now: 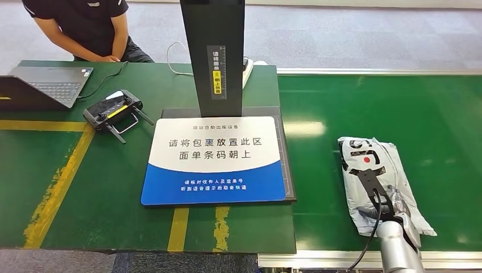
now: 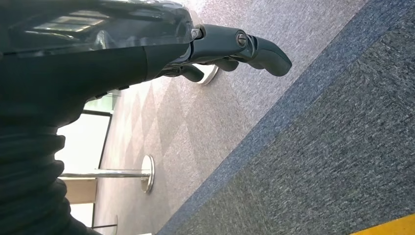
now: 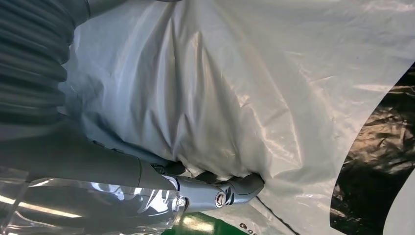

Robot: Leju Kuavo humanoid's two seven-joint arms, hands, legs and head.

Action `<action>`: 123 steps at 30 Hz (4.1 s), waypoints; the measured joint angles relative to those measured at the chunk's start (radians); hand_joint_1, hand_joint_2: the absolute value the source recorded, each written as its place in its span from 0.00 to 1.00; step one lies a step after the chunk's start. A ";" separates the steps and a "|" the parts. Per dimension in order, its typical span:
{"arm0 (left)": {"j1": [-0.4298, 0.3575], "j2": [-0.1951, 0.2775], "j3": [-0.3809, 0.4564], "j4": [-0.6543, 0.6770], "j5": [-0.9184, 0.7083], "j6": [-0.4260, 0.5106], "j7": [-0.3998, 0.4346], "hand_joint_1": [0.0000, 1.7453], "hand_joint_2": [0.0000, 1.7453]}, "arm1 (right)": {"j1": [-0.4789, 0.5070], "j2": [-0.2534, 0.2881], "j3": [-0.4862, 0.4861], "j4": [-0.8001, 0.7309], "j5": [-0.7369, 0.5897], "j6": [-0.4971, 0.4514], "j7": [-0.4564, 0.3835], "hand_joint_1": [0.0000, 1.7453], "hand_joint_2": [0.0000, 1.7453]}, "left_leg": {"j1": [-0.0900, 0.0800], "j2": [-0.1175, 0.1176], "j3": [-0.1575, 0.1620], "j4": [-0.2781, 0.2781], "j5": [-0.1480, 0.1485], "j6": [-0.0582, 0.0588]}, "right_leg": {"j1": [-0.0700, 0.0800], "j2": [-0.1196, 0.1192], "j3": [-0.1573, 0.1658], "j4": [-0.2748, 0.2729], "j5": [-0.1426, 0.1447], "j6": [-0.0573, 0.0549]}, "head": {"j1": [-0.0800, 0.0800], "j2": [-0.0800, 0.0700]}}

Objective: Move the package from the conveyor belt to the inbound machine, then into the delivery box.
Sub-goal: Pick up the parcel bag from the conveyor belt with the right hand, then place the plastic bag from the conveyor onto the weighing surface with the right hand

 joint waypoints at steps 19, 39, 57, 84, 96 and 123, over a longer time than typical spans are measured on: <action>0.000 0.001 0.000 0.000 0.000 -0.016 -0.009 0.00 1.00 | -0.011 -0.003 0.019 0.008 -0.057 0.073 -0.084 1.00 1.00 | 0.001 0.006 0.007 0.000 0.000 0.001 | 0.001 0.004 0.005 -0.001 0.002 0.000 | 0.000 0.000; 0.003 0.001 0.000 0.000 0.001 0.003 -0.018 0.00 1.00 | 0.042 0.022 0.053 -0.089 -0.117 0.045 -0.082 1.00 1.00 | 0.001 0.004 0.005 0.000 0.000 0.001 | 0.001 0.003 0.006 -0.002 0.002 0.000 | 0.000 0.000; 0.012 0.001 0.002 0.000 0.000 0.019 -0.042 0.00 1.00 | 0.234 0.162 0.117 -0.688 -0.134 -0.257 -0.255 1.00 1.00 | 0.000 0.001 -0.007 0.000 0.001 0.000 | 0.000 0.001 -0.007 0.001 0.001 0.000 | 0.000 0.000; -0.010 0.002 -0.025 0.000 -0.001 -0.023 -0.024 0.00 1.00 | 0.090 0.141 0.338 -0.760 -0.124 -0.324 -0.356 1.00 1.00 | 0.000 0.001 -0.009 0.000 0.002 0.001 | 0.000 0.000 -0.008 0.001 0.001 0.000 | 0.000 0.000; -0.013 0.002 -0.045 0.000 -0.001 -0.019 -0.037 0.00 1.00 | -0.162 0.131 0.540 -0.390 -0.143 -0.130 -0.413 1.00 1.00 | 0.000 0.002 -0.010 0.000 0.005 -0.001 | 0.000 0.001 -0.010 0.003 0.004 -0.001 | 0.000 0.000; -0.015 0.002 -0.077 0.000 -0.001 -0.026 -0.020 0.00 1.00 | -0.275 0.338 0.961 -0.097 -0.187 -0.031 -0.436 0.75 1.00 | 0.001 0.001 -0.011 0.000 0.006 -0.001 | 0.001 0.001 -0.013 0.004 0.003 -0.002 | 0.000 0.000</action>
